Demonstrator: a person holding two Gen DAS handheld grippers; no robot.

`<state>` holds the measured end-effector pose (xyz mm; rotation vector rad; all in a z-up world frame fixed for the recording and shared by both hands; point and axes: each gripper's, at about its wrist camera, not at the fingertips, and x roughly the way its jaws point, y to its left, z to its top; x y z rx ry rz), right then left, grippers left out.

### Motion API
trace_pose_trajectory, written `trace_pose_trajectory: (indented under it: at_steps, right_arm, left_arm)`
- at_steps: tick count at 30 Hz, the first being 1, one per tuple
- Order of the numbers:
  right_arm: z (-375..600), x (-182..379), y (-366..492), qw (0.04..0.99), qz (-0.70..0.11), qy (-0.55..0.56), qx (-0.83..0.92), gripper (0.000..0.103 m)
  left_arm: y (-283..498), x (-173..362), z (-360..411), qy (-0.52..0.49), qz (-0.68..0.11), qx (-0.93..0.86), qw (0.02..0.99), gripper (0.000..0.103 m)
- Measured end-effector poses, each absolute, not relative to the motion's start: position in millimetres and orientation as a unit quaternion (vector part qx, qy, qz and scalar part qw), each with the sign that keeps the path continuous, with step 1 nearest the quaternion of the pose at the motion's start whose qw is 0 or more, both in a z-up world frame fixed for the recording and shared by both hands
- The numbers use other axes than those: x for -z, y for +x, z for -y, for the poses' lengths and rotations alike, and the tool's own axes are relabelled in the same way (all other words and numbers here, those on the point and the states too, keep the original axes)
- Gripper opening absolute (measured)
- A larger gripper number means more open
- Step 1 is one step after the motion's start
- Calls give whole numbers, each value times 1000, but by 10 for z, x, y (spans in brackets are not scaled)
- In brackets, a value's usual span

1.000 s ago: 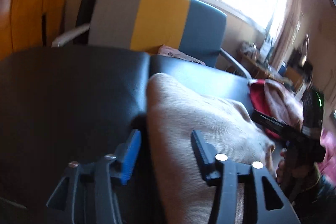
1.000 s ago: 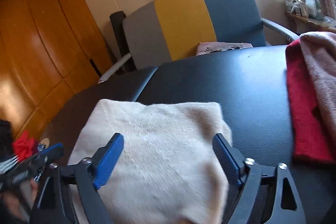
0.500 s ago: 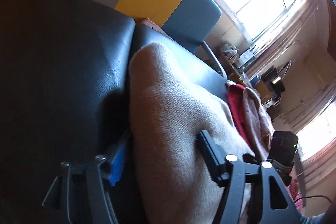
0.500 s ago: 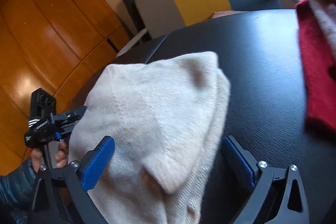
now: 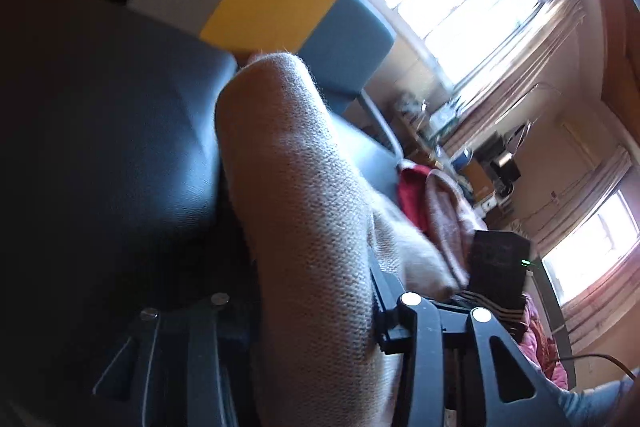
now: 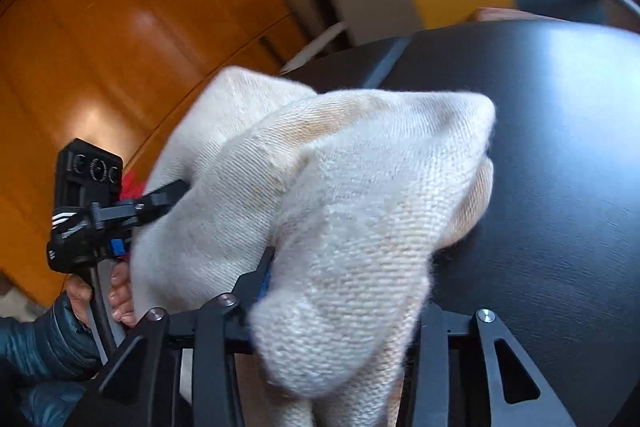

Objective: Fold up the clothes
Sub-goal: 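Grasp the sweater bundle with both grippers and lift it off the table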

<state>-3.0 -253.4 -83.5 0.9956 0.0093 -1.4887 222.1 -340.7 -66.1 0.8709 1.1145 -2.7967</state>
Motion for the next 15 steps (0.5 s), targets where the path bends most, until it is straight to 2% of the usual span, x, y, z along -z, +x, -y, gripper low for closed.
trace_pose_trajectory:
  at_steps: [6,12,15]
  right_arm:
    - [3615,357,701,731,-34,395,556,40]
    - [5016,-590,1868,841,-82,299,444,40]
    - [5710,-922,2541,874,-110,265,393,40]
  left_arm:
    - [3459,-15,3672,170,-339,919,109,42]
    - [4876,-720,4001,39,-308,914,260,42]
    - [5458,-874,4182,-4,-298,889,347,42]
